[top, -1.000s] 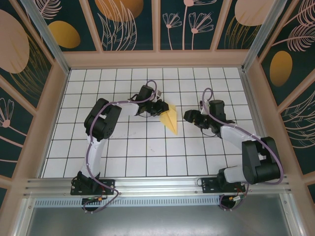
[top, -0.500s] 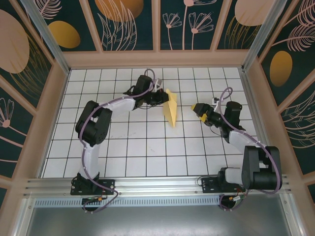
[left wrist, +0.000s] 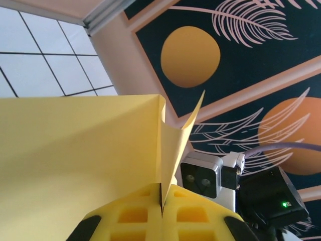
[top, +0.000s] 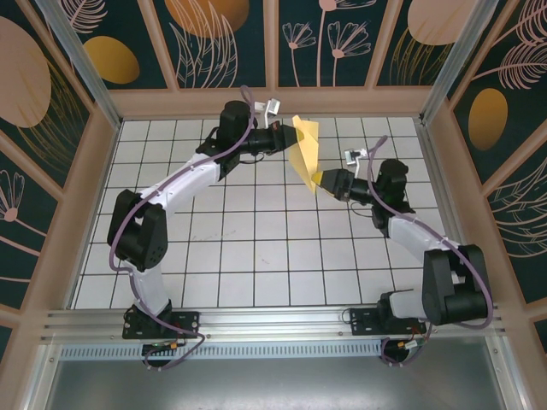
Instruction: Fold a paper plane with a square sheet of paper (fold left side to right side)
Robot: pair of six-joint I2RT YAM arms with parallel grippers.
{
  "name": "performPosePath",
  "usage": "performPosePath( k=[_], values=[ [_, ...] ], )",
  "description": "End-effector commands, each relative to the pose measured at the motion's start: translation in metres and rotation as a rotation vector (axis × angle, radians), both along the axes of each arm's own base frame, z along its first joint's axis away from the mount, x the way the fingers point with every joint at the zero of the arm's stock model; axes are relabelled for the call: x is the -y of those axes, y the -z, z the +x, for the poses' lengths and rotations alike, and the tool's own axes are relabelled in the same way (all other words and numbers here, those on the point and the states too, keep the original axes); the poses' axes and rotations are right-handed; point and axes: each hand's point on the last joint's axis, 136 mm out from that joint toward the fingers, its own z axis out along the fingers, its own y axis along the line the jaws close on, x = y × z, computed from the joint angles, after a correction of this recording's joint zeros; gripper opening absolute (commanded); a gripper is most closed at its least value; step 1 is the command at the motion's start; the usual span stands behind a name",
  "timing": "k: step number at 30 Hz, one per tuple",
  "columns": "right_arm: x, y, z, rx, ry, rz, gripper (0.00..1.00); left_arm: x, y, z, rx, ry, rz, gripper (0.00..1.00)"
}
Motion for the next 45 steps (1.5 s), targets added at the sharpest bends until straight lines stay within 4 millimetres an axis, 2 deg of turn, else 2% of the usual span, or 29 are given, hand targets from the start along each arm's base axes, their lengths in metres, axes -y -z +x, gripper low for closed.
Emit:
performPosePath(
  k=[1,5,8,13,15,17,18,21,24,28,30,32,35,37,40,45],
  values=[
    [-0.013,-0.016,0.007,0.070,-0.039,0.025,0.98,0.001,-0.031,-0.018,0.030,0.065,-0.078,0.05],
    [-0.017,-0.020,0.015,0.068,-0.039,0.047,0.89,0.000,-0.036,-0.024,0.028,0.084,-0.105,0.06],
    [-0.019,-0.022,0.015,0.070,-0.043,0.050,0.71,0.000,-0.030,-0.025,0.013,0.085,-0.100,0.06],
    [-0.017,-0.020,0.012,0.067,-0.036,0.039,0.49,0.000,-0.018,-0.022,-0.010,0.078,-0.087,0.07],
    [-0.017,-0.018,0.011,0.063,-0.030,0.029,0.37,0.001,-0.013,-0.022,-0.017,0.080,-0.081,0.09],
    [-0.016,-0.016,0.011,0.061,-0.022,0.013,0.27,0.001,-0.011,-0.022,-0.012,0.079,-0.071,0.17],
    [-0.015,-0.014,0.012,0.055,-0.014,0.000,0.23,0.000,-0.009,-0.020,-0.010,0.068,-0.056,0.26],
    [-0.012,-0.009,0.015,0.048,0.017,-0.049,0.15,-0.009,-0.003,-0.014,0.021,0.014,0.035,0.39],
    [-0.005,-0.003,0.022,0.042,0.079,-0.141,0.10,-0.037,0.001,-0.002,0.045,-0.099,0.128,0.54],
    [0.018,0.024,0.039,-0.031,0.254,-0.446,0.10,-0.096,-0.002,0.008,0.099,-0.315,0.233,0.61],
    [0.033,0.036,0.044,-0.057,0.363,-0.658,0.09,-0.123,-0.005,0.008,0.139,-0.424,0.308,0.63],
    [0.059,0.047,0.047,-0.073,0.532,-0.970,0.09,-0.148,-0.008,0.003,0.172,-0.532,0.374,0.65],
    [0.082,0.056,0.038,-0.070,0.685,-1.345,0.09,-0.181,-0.016,-0.006,0.198,-0.683,0.408,0.66],
    [0.083,0.064,0.032,-0.066,0.721,-1.491,0.09,-0.201,-0.018,-0.013,0.205,-0.771,0.414,0.66],
    [0.070,0.081,0.025,-0.039,0.729,-1.659,0.10,-0.224,-0.026,-0.025,0.222,-0.877,0.395,0.68],
    [0.038,0.109,0.025,0.034,0.709,-1.877,0.11,-0.241,-0.036,-0.035,0.231,-0.948,0.390,0.68]
  ],
)
